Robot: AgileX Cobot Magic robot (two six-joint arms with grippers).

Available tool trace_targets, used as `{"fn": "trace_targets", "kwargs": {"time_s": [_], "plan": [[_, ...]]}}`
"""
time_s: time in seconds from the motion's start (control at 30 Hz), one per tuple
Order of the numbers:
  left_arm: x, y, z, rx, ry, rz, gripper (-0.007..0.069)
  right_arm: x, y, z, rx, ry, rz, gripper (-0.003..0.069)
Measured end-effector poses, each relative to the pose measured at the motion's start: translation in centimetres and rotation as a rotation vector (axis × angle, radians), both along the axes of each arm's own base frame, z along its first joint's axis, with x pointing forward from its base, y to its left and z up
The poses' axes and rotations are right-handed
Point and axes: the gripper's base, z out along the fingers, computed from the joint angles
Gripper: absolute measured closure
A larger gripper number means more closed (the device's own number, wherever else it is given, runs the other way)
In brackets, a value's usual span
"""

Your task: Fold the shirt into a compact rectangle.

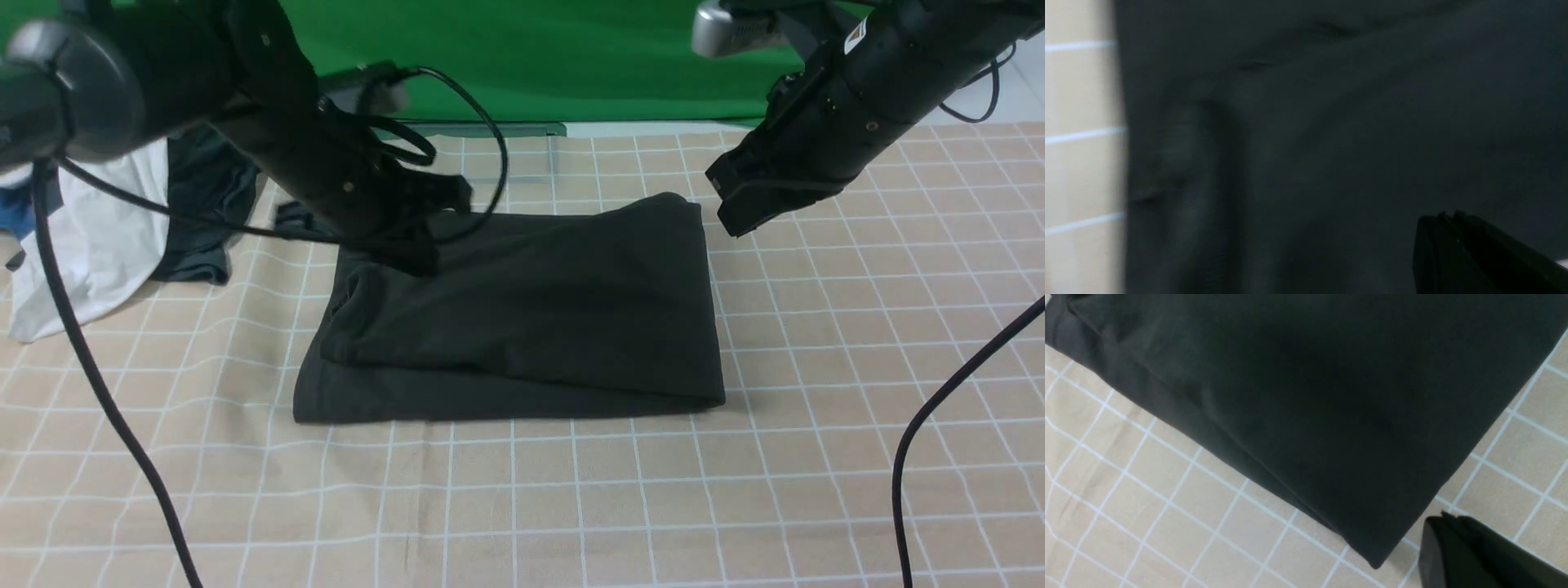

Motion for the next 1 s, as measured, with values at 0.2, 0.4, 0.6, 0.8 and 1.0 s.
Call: {"fn": "trace_targets", "kwargs": {"time_s": [0.2, 0.4, 0.6, 0.8, 1.0], "plan": [[-1.6, -1.6, -3.2, 0.034, -0.002, -0.025, 0.0606, 0.1, 0.0, 0.0, 0.003, -0.008, -0.003, 0.0621], [-2.3, -0.8, -7.0, 0.125, 0.111, 0.02, 0.0606, 0.1, 0.0, 0.0, 0.004, -0.007, -0.003, 0.0621], [-2.7, -0.6, -5.3, 0.12, 0.079, 0.012, 0.0606, 0.0, -0.1, 0.0, -0.003, -0.003, -0.002, 0.0621], [-4.4, 1.0, 1.7, 0.17, -0.11, 0.011, 0.0606, -0.3, -1.8, 0.3, -0.038, 0.048, -0.022, 0.0621], [-6.6, 3.5, 3.8, 0.362, -0.056, 0.065, 0.0606, -1.1, -2.9, 0.6, -0.057, 0.107, -0.039, 0.0608]]}}
